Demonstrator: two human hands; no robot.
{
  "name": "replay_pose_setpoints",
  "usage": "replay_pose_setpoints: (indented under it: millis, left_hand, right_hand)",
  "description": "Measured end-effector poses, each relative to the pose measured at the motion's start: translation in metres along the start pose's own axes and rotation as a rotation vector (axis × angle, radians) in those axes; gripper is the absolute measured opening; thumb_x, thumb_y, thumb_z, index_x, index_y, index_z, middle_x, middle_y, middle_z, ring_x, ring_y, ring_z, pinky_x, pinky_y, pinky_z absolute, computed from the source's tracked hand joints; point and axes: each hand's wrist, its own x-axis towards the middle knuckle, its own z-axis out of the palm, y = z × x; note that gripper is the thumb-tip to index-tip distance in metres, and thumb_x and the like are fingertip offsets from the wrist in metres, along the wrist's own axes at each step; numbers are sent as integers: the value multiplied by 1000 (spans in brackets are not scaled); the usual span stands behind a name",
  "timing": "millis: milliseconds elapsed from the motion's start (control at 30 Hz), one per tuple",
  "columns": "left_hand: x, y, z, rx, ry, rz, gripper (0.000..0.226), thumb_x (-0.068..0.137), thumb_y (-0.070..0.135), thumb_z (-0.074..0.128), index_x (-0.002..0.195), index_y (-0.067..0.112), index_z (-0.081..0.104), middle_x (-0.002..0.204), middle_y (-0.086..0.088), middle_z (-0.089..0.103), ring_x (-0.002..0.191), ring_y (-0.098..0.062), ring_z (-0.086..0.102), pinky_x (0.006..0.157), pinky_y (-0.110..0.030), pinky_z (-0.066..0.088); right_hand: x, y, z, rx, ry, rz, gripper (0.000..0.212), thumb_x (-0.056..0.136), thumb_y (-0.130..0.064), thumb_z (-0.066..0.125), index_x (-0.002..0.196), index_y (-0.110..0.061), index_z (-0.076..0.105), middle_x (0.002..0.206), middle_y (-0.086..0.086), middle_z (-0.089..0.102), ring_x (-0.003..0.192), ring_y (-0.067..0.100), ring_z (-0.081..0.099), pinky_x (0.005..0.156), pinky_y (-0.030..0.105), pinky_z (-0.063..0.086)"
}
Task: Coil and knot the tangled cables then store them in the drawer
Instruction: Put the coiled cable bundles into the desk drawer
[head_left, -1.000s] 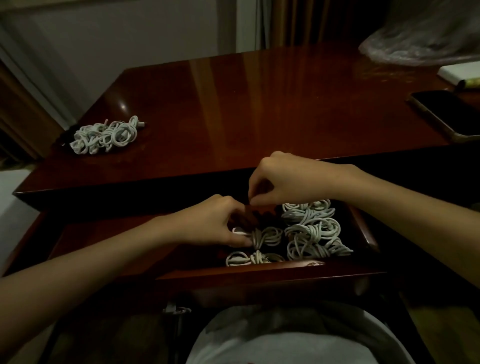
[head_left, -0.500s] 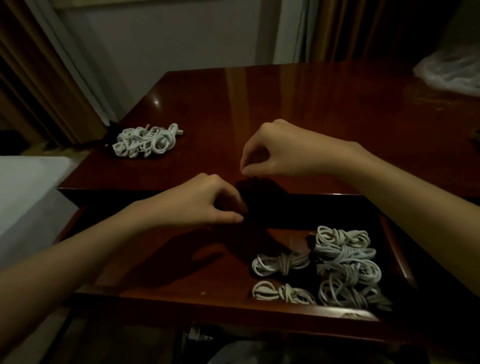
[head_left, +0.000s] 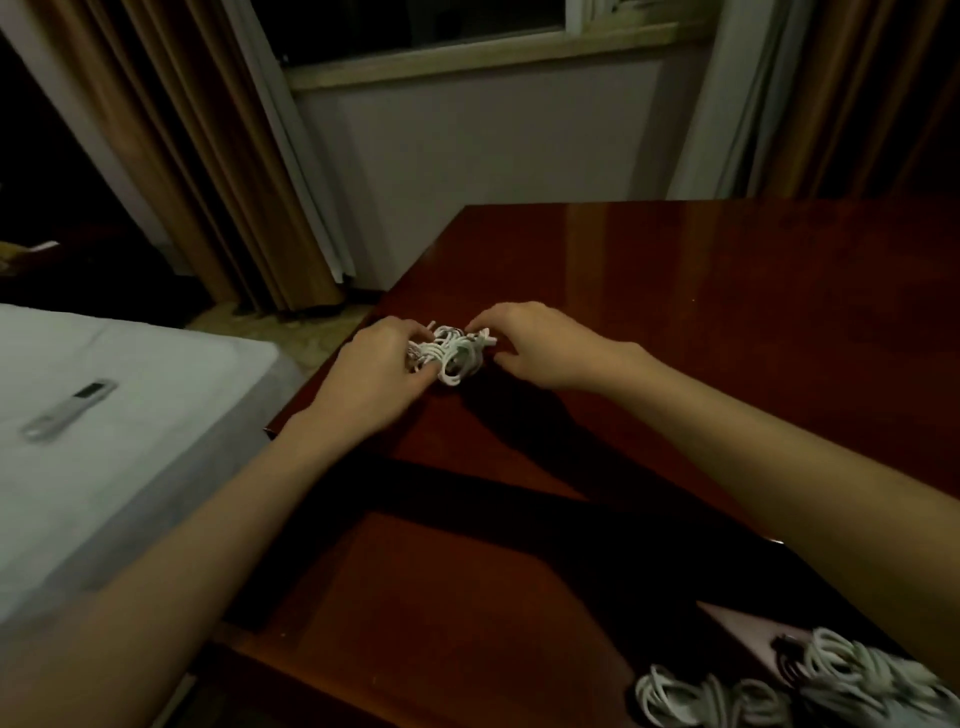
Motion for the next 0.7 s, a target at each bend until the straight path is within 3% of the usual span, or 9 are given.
replay_pose_setpoints:
  millis: [133,267,400,533,700]
  left_hand:
    - [12,-7,6,73,-35,-2,23,95,24,58,109,10,69,105,-10,67,96,-28,63,78,-39,47]
    - [21,-11,7,82,-33,-25,21,95,25,59,105,13,73,102,-7,72,92,-25,65,76,-36,48]
    - [30,-8,10,115,-60,-51,29,90,31,67,111,12,70,103,-5,71,96,-21,64,76,-31,47]
    - [36,-7,9,86,-112,-39,20,84,31,72,103,22,71,99,3,68,86,-10,59,71,-25,43]
    - [37,-9,9,-86,-210,-1,22,82,18,75,96,29,63,94,8,69,73,3,59,61,-12,41]
  right_hand:
    - [20,1,9,-18,-53,-11,40,91,-1,47,127,-13,59,130,8,59,118,27,54,96,44,46]
    - [25,5,10,-88,-43,-6,31,97,-11,46,122,-14,63,124,5,57,116,26,49,92,48,47]
    - [22,11,-1,-55,-65,-31,28,92,-22,61,119,-14,64,115,4,60,102,15,52,90,34,48]
    - [17,15,-6,-1,-81,-20,33,85,-30,71,115,-17,63,114,1,54,101,13,52,90,32,49]
    - [10,18,-6,54,-98,-15,35,83,-30,74,114,-19,64,107,-3,65,96,11,59,85,32,53]
